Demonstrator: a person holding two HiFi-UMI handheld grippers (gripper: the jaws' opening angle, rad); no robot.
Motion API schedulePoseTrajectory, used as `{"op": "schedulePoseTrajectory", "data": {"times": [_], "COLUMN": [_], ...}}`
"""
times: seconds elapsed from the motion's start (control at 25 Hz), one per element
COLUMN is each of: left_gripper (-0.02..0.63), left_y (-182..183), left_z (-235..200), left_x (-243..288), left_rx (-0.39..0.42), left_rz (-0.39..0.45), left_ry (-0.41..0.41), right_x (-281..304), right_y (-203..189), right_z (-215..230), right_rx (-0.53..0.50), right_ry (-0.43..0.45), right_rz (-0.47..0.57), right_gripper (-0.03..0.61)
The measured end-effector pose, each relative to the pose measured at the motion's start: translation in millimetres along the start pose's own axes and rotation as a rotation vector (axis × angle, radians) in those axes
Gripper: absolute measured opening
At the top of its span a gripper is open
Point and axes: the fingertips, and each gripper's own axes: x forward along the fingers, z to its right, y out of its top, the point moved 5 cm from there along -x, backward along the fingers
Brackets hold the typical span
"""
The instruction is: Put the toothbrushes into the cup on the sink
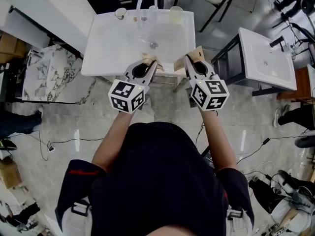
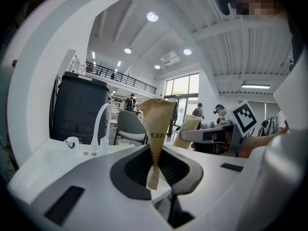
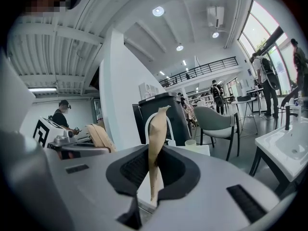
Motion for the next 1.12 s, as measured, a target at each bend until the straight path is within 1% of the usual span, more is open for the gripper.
{"op": "schedulePoseTrajectory", "data": {"times": [0.16,0.4,0.8,1.12], "left_gripper": [0.044,0.044,0.044,0.044], "left_y": [5.4,14.4,29.1,38.3], "left_z": [-13.4,-35.6,-76.1,-113.2], "left_x": [13.5,34.1,60.0,77.8], "left_rx": [0.010,0.046,0.030,0.027], "left_rz": [-0.009,-0.031,-0.044,-0.036], "left_ry": [0.002,-0.014,-0.064,-0.108], "right_x": [19.2,52.4,100.7,135.3], "right_y": [4.8,16.3,30.3,37.8], "right_z": [7.5,13.9,18.0,20.0], "right_rx": [0.002,-0.002,0.005,0.011], "right_ry": [0.001,0.003,-0.024,-0.069], "right_rz": [-0.007,-0.016,-0.046,-0.054], "right_gripper": [0.060,0.060,0.060,0.060]}}
